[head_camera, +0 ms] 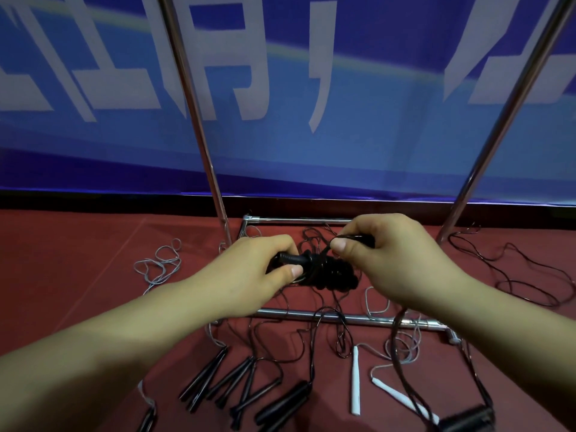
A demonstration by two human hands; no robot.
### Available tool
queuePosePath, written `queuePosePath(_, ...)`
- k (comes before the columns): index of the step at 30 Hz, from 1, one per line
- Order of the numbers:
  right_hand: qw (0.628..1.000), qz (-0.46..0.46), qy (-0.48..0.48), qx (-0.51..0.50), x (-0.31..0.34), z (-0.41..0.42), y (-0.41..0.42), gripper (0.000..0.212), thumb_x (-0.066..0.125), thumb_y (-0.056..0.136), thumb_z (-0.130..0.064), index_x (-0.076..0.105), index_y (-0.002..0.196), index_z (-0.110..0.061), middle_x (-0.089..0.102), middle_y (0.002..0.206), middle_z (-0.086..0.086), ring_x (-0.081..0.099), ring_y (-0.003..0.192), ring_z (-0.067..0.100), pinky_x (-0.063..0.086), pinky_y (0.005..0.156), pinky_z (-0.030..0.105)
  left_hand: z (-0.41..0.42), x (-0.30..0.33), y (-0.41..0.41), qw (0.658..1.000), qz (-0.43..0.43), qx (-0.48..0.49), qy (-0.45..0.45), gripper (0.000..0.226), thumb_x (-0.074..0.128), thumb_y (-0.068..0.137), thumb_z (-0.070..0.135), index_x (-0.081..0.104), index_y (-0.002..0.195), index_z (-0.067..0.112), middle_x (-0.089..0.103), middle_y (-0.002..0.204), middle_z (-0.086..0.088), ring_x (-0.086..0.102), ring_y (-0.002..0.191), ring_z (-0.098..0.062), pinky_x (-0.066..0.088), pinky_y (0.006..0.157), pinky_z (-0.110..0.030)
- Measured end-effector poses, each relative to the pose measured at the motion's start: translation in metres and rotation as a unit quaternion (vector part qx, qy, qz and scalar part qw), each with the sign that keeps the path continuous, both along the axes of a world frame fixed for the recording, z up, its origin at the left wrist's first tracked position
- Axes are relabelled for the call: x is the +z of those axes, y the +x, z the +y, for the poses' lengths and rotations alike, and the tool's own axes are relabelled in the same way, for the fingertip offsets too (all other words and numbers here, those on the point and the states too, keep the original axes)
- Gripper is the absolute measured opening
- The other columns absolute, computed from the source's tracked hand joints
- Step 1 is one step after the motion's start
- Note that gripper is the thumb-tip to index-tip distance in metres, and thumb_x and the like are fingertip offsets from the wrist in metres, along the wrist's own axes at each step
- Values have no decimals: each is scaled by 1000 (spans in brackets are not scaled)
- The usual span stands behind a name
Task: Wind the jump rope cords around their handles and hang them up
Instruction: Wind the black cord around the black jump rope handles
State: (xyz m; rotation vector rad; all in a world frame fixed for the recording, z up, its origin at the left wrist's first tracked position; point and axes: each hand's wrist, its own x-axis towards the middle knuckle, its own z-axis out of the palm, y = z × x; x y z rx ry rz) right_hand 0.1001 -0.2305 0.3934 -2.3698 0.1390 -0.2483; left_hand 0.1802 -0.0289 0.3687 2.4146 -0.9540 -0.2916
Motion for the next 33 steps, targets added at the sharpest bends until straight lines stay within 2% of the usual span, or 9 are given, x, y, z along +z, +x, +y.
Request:
queuePosePath(7,1000,-15,-11,0,0,-3,-1,13,73,86,-38,67,75,-35,62,62,-14,56,63,-9,38,54,5,0,6,-5,998,31,-58,21,8,56,100,37,61,101,30,65,79,-2,55,67,-14,45,64,-32)
queuePosePath(10,1000,-21,12,-3,-1,-7,0,15,78,81,-40,70,72,-31,68,66,-6,60,62,3,44,54,11,0,10,-10,995,54,-86,20,7,54,102,33,61,104,32,59,68,6,49,57,-9,40,55,-23)
queuePosePath(15,985,39,170,13,-8,-15,5,21,86,70,-31,72,78,-17,64,66,5,54,58,11,47,59,22,4,16,-16,985,100,-136,-26,8,56,102,28,60,97,34,53,71,0,44,63,-5,37,60,-22)
queuePosePath(18,959,68,269,64,-8,-23,6,28,81,63,-30,66,80,-14,56,64,1,47,51,6,38,49,15,5,21,-18,970,157,-155,-104,6,56,100,27,63,100,25,54,78,-9,45,68,-11,39,63,-27)
queuePosePath(22,927,81,345,118,-11,-24,7,18,73,74,-19,64,82,-6,61,60,0,54,49,6,44,47,18,5,23,-18,950,198,-140,-199,13,56,98,22,61,101,10,54,77,7,49,72,-4,41,68,-16)
queuePosePath(24,941,80,301,133,-14,-21,6,5,67,87,-4,65,82,-3,64,63,-1,58,54,6,45,50,19,3,23,-19,940,208,-125,-239,15,55,99,23,60,99,9,58,78,8,57,74,-4,46,72,-18)
queuePosePath(26,966,85,206,135,-19,-15,6,23,58,94,3,63,75,-8,61,58,-9,52,53,-2,40,53,17,-1,22,-20,925,234,-86,-288,17,54,98,26,58,98,9,62,79,2,64,74,-7,50,68,-20)
queuePosePath(30,972,106,167,125,-29,8,3,34,58,99,-28,63,77,-3,52,54,-7,44,49,4,36,50,19,-4,17,-19,911,243,15,-332,23,52,98,24,61,103,4,66,73,-4,59,64,-10,45,58,-22)
queuePosePath(33,979,85,73,170,-30,23,-3,36,54,101,-32,58,75,-7,42,49,-12,36,46,3,31,49,15,-3,12,-14,930,181,78,-311,19,54,101,28,63,92,13,67,67,-2,54,56,-13,44,61,-30)
